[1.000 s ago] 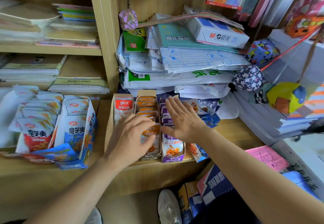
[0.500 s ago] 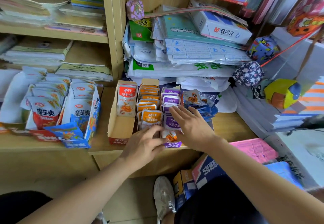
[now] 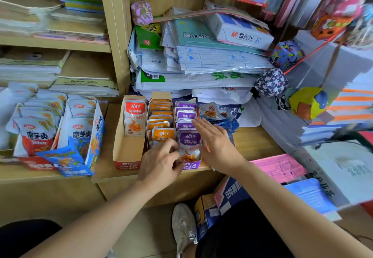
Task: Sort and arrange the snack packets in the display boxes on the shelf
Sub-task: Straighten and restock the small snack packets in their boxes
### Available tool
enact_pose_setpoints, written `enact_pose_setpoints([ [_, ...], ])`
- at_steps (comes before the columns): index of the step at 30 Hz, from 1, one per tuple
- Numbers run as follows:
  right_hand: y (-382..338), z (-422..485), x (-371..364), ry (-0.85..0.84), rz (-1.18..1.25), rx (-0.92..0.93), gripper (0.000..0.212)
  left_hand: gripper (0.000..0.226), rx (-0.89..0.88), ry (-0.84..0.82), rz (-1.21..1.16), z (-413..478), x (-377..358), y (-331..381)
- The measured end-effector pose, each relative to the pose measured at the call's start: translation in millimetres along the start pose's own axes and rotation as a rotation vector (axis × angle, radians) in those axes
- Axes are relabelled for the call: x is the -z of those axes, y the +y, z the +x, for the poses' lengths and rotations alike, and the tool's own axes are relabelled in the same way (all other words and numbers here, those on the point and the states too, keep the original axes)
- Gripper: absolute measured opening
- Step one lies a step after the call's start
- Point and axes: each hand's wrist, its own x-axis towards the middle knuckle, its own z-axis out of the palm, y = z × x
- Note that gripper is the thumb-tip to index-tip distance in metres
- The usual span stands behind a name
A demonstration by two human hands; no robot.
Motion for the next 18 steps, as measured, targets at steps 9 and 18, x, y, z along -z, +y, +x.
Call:
enact_pose_setpoints([
  [9,73,-50,60,0.251,0.258,-0.568,0.029,0.022,-0.096,0.078,-0.027,35,27,23],
  [18,93,-7,41,0.408,0.547,-0.773,0.031,0.068,0.229,-0.015,-0.144,123,17,44],
])
